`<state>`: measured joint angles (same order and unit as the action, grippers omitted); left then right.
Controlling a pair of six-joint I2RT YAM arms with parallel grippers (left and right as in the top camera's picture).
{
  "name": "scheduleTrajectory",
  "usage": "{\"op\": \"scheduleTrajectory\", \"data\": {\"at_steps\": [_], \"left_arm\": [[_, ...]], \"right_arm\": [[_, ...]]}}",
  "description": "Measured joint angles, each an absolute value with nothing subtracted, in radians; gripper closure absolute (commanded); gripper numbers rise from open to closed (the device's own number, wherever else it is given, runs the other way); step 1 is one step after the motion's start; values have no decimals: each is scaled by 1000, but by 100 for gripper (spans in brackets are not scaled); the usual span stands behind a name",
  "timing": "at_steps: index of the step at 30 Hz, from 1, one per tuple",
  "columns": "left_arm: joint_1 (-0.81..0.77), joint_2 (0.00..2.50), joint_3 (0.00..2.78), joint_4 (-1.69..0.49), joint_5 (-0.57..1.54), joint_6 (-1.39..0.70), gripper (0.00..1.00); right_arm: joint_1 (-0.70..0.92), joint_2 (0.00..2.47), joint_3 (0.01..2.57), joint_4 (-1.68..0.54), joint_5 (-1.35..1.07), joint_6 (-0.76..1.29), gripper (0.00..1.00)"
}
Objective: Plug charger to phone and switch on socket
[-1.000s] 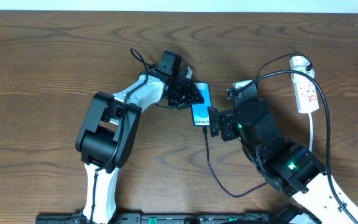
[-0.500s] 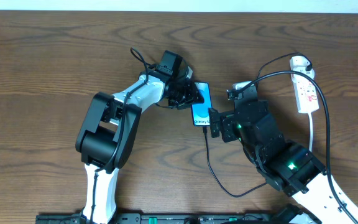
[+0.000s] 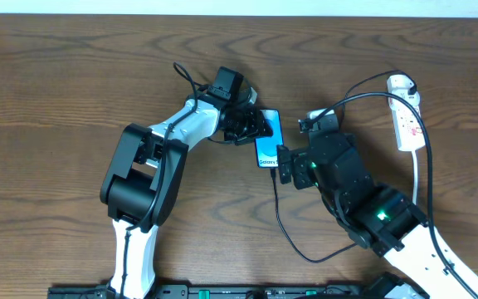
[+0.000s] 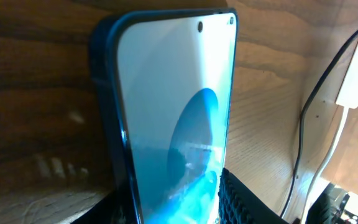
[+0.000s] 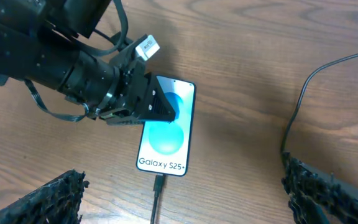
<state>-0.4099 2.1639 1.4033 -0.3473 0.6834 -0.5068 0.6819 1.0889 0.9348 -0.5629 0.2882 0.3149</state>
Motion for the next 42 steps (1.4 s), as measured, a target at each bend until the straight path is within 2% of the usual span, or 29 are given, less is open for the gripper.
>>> {"op": "scheduleTrajectory", "data": {"at_steps": [25, 36, 42], "left_arm": [[-410, 2171, 1399, -307, 732, -284, 57], [-410, 2171, 1399, -307, 730, -294, 57], [-416, 2168, 1402, -308, 685, -418, 57]], "right_arm": [[682, 1100, 935, -564, 288, 315, 1], [682, 1100, 935, -564, 288, 315, 1], [682, 1100, 935, -564, 288, 315, 1]]}}
